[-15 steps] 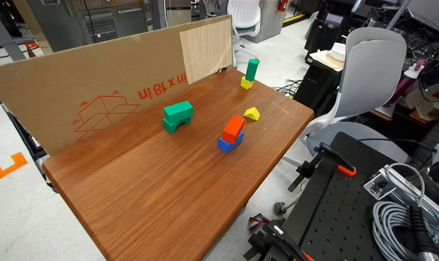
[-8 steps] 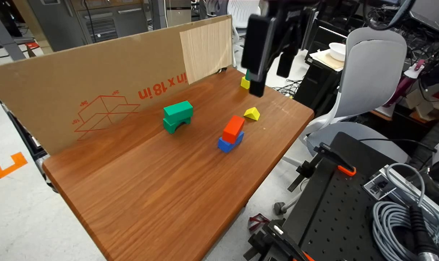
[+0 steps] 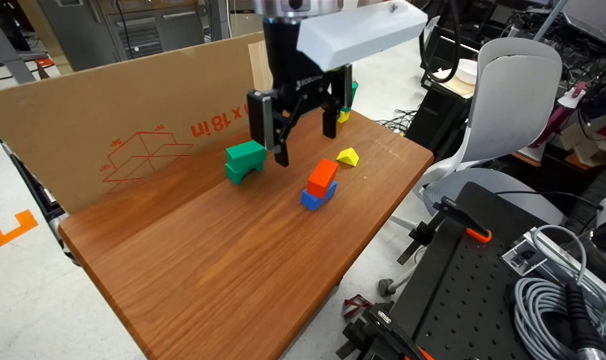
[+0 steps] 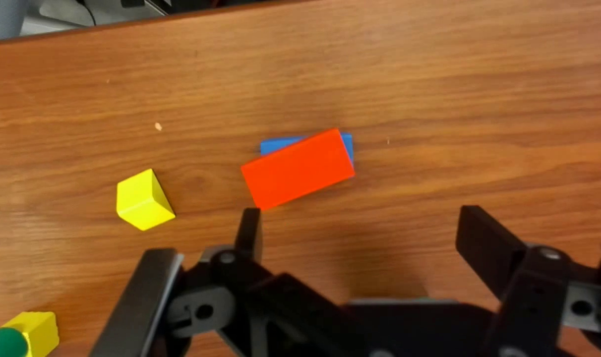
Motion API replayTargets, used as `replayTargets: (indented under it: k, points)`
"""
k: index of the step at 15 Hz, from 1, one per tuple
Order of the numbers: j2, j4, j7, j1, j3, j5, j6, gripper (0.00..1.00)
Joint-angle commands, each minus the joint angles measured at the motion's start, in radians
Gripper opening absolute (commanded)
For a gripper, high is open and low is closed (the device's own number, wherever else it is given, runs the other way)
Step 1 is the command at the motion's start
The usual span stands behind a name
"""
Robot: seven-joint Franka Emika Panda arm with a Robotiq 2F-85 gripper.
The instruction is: Unstack the green blocks
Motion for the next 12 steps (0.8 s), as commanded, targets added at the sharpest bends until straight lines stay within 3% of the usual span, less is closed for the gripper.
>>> replayTargets:
  k: [1, 12]
  points:
    - [0.119, 0.164, 0.060, 0.035, -0.022, -0.011, -0.020, 1.00]
    - [0.358, 0.498, 0.138, 0.085, -0.033, 0.017, -0.104, 1.00]
